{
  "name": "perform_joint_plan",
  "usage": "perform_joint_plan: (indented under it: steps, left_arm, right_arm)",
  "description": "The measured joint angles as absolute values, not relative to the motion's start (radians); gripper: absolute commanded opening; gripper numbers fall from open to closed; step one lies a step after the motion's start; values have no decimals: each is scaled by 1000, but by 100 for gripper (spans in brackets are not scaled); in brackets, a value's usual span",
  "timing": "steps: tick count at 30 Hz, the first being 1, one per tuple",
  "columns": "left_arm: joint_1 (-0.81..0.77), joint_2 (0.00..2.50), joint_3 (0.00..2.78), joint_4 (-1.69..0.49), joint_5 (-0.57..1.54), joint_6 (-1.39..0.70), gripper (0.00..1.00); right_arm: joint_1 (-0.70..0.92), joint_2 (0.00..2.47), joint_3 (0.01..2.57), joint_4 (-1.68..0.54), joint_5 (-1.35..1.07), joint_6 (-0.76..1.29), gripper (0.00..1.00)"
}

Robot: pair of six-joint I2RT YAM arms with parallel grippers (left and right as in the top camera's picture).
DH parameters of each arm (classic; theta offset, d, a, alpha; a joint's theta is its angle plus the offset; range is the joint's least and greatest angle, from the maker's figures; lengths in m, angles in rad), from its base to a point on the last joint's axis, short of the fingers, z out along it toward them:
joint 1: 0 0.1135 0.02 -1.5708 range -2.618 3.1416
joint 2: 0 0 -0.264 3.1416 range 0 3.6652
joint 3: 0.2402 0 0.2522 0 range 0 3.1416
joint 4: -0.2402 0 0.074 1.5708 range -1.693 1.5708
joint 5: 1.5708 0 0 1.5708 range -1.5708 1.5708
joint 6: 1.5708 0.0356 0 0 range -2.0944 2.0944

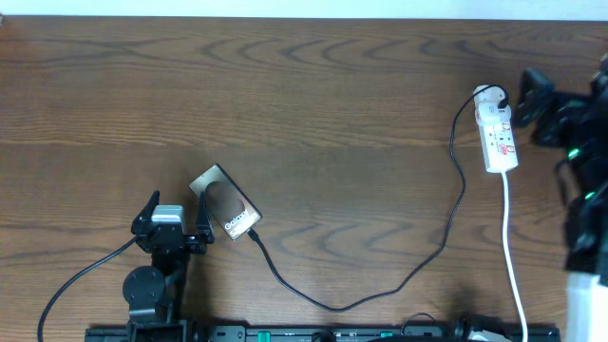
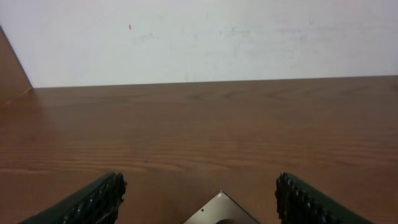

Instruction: Plug charger to phone and switch on socket

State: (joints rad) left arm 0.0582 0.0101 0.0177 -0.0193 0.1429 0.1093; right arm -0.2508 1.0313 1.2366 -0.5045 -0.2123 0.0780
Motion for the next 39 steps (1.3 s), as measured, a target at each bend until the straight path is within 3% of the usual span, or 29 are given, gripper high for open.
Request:
perform_joint_plan:
  steps: [6, 12, 20, 22, 28, 39]
  left_arm:
    - [58, 10, 18, -20, 140, 110, 80]
    - [58, 10, 18, -21, 139, 109, 80]
    - [58, 11, 18, -21, 139, 109, 80]
    - [58, 11, 18, -21, 139, 109, 80]
    - [58, 11, 18, -21, 139, 109, 80]
    - [58, 11, 18, -21, 139, 109, 80]
  right_arm:
    - [-160, 793, 751, 4, -162, 107, 99]
    - [-112, 575, 397, 178, 1, 233, 99]
    - [-62, 293, 69, 199, 95, 283, 99]
    - [-56, 223, 22, 110, 104, 287, 99]
    - [-47, 101, 6, -59, 113, 268, 99]
    - [-25, 13, 6, -64, 94, 82, 99]
